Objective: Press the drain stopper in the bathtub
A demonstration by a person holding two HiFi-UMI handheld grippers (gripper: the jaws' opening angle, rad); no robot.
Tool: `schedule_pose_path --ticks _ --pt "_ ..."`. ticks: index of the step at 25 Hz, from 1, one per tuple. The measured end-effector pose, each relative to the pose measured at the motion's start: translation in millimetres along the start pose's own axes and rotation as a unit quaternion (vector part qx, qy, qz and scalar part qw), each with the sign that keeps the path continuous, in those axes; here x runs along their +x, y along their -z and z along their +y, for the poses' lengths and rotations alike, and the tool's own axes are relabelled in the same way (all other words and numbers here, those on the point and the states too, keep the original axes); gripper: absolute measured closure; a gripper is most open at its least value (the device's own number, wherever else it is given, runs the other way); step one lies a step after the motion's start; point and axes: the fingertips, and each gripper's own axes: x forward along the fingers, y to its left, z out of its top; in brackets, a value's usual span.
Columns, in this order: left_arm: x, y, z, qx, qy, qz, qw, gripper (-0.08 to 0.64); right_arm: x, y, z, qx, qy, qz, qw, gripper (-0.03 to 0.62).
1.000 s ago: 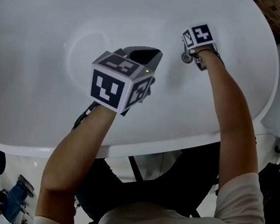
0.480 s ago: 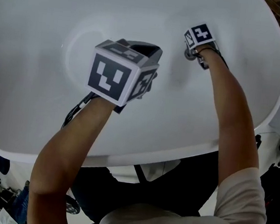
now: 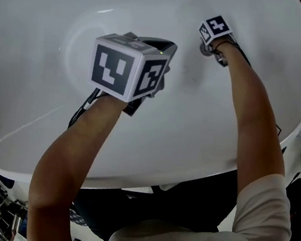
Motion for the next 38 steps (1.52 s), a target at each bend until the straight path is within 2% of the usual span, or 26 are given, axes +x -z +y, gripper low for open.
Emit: schedule_pose_path --ticks 9,17,22,25,28,33,38 --pt "21.6 34.6 9.2 -0.028 0.004 0.027 0.9992 0.554 36.3 38.3 -9.6 -0.016 -0.003 0.06 0.998 0.577" --pt "27.4 49.6 8.1 -0.045 0.009 0.04 0.9981 0.554 47.0 47.9 -10.1 -0.021 0.001 0.074 0.997 0.577" --pt "21.8 40.2 9.9 -0.022 0.001 0.055 0.9983 0.554 45.0 47.8 -10.9 -0.014 -0.001 0.069 0.998 0.577" --pt "20.6 28.2 10.1 0.003 -0.008 0.082 0.9966 0.554 43.5 44.3 -5.8 -0.009 -0.006 0.066 0.998 0.577" --pt "31.5 8.1 -4.8 0.014 0.004 0.07 0.9975 0.554 43.2 47.4 -9.1 -0.001 -0.012 0.062 0.998 0.577" --pt "54.3 15.5 -10.7 0.049 0.004 0.11 0.9927 0.552 46.1 49.0 -9.3 0.005 -0.027 0.059 0.998 0.577" --pt "60.1 26.2 -9.9 0.032 0.015 0.109 0.9934 0.554 46.4 46.6 -2.5 0.014 -0.044 0.057 0.997 0.577"
